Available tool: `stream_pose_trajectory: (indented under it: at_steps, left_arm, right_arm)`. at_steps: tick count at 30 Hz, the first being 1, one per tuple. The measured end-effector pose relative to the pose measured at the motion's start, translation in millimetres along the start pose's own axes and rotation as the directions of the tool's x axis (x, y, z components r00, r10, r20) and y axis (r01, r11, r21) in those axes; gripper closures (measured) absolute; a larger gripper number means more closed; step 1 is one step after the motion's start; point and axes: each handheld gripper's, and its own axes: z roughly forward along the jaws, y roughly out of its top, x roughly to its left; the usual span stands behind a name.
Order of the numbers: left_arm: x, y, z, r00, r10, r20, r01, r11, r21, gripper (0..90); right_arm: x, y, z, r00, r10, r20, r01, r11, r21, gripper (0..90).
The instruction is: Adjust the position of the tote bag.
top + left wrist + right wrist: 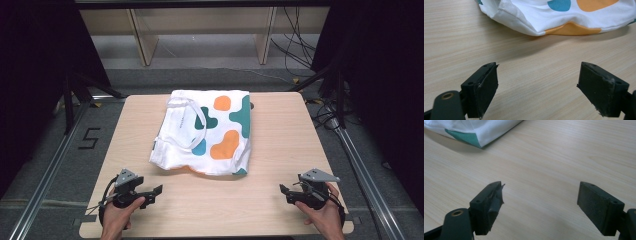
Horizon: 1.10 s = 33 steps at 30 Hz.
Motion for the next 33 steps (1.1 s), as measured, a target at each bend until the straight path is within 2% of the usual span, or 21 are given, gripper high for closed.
stream_pose_trajectory:
  at_steps: [1,2,4,5,6,7,8,9,12,17,18,19,21,22,26,27,28,29,30,31,33]
  left_arm:
    - [0.1,0.2,0.0,1.0,0.003,0.001,-0.003,1.0,-0.002,15.3]
    - [0.0,0.4,0.0,1.0,0.004,-0.001,-0.004,1.0,-0.004,15.4]
    - [-0.2,0.7,-0.2,1.0,0.004,-0.006,-0.004,1.0,-0.008,15.6]
    - [-0.2,0.9,0.0,1.0,0.005,-0.006,-0.005,0.9999,-0.011,15.6]
    - [-0.2,1.4,0.1,1.0,0.003,-0.008,-0.003,1.0,-0.008,15.6]
    - [-0.2,1.4,0.1,1.0,0.003,-0.008,-0.003,1.0,-0.008,15.6]
    - [0.1,2.4,0.8,0.9999,0.003,-0.012,-0.003,0.9999,-0.013,15.7]
    - [0.3,2.7,1.6,0.9999,0.0,-0.011,0.0,0.9998,-0.017,15.9]
    - [0.0,4.3,2.7,0.9997,-0.013,-0.019,0.013,0.9997,-0.023,16.3]
    - [-0.1,8.1,3.7,0.9994,0.005,-0.034,-0.005,0.9996,-0.028,16.7]
    - [-0.5,9.8,4.7,0.9995,0.004,-0.032,-0.005,0.9997,-0.025,16.8]
    - [-1.4,12.5,6.8,0.9992,0.009,-0.038,-0.011,0.9992,-0.038,17.0]
    - [-1.6,14.6,6.8,0.9989,0.017,-0.043,-0.018,0.9993,-0.033,17.1]
    - [-1.3,19.6,7.0,0.9994,0.0,-0.034,-0.002,0.9989,-0.048,17.0]
    - [2.5,29.3,4.4,0.9991,-0.001,-0.043,-0.002,0.9982,-0.06,17.2]
    - [4.5,34.2,4.4,0.9989,-0.008,-0.046,0.005,0.9976,-0.069,17.3]
    - [4.7,36.9,5.5,0.9989,-0.024,-0.04,0.021,0.9967,-0.078,17.8]
    - [5.2,39.5,6.9,0.9992,-0.022,-0.033,0.019,0.9961,-0.086,19.1]
    - [5.5,42.1,8.3,0.9994,-0.018,-0.029,0.015,0.9965,-0.082,20.2]
    - [5.2,44.2,10.4,0.9994,-0.022,-0.029,0.019,0.9963,-0.083,20.6]
    - [4.9,48.5,13.8,0.9993,-0.005,-0.036,0.002,0.9969,-0.079,22.6]
  right_arm:
    - [-2.7,0.2,1.0,0.9994,-0.034,-0.001,0.034,0.999,-0.007,21.3]
    - [0.5,-0.7,-0.1,0.9999,-0.01,0.011,0.01,1.0,0.009,21.3]
    - [0.8,-0.5,1.0,0.9999,-0.011,0.002,0.011,1.0,0.009,21.2]
    - [0.6,-0.5,0.5,0.9998,-0.016,0.007,0.016,1.0,0.014,21.1]
    - [-2.5,-0.4,1.2,0.9988,-0.048,0.008,0.048,0.999,0.006,20.7]
    - [-2.5,-0.4,1.2,0.9988,-0.048,0.008,0.048,0.999,0.006,20.7]
    - [-2.1,-0.9,2.6,0.9994,-0.013,-0.033,0.013,1.0,0.016,20.6]
    - [-2.9,-1.4,3.5,0.999,-0.03,-0.032,0.031,0.999,0.009,20.5]
    - [-2.0,-0.8,2.9,0.9992,-0.032,-0.023,0.032,0.999,0.012,20.5]
    - [-2.0,-1.1,3.9,0.9993,-0.035,-0.012,0.035,0.999,0.006,20.6]
    - [-2.3,-0.9,2.8,0.9994,-0.032,-0.013,0.032,0.999,0.012,20.6]
    - [0.9,-1.5,3.0,0.9999,0.009,-0.013,-0.009,1.0,0.013,20.6]
    - [0.7,-1.3,3.5,0.9999,0.003,-0.011,-0.003,1.0,0.02,20.7]
    - [-2.6,-0.8,3.1,0.9994,-0.032,-0.01,0.032,0.999,0.013,20.7]
    - [-2.4,-1.1,4.2,0.9991,-0.038,-0.017,0.038,0.999,0.004,20.7]
    - [-3.8,-1.4,6.3,0.9978,-0.064,-0.019,0.064,0.998,0.007,20.8]
    - [-2.2,-2.0,6.3,0.9986,-0.053,-0.004,0.053,0.999,0.001,20.8]
    - [-3.8,-1.4,6.1,0.9971,-0.076,0.003,0.076,0.997,-0.007,20.9]
    - [-4.4,-1.4,6.7,0.9977,-0.065,-0.018,0.065,0.998,-0.002,21.2]
    - [0.5,-1.7,5.7,0.9998,0.005,-0.02,-0.005,1.0,0.021,21.2]
    - [-3.2,0.0,6.1,0.9992,-0.034,-0.02,0.034,0.999,0.004,21.2]
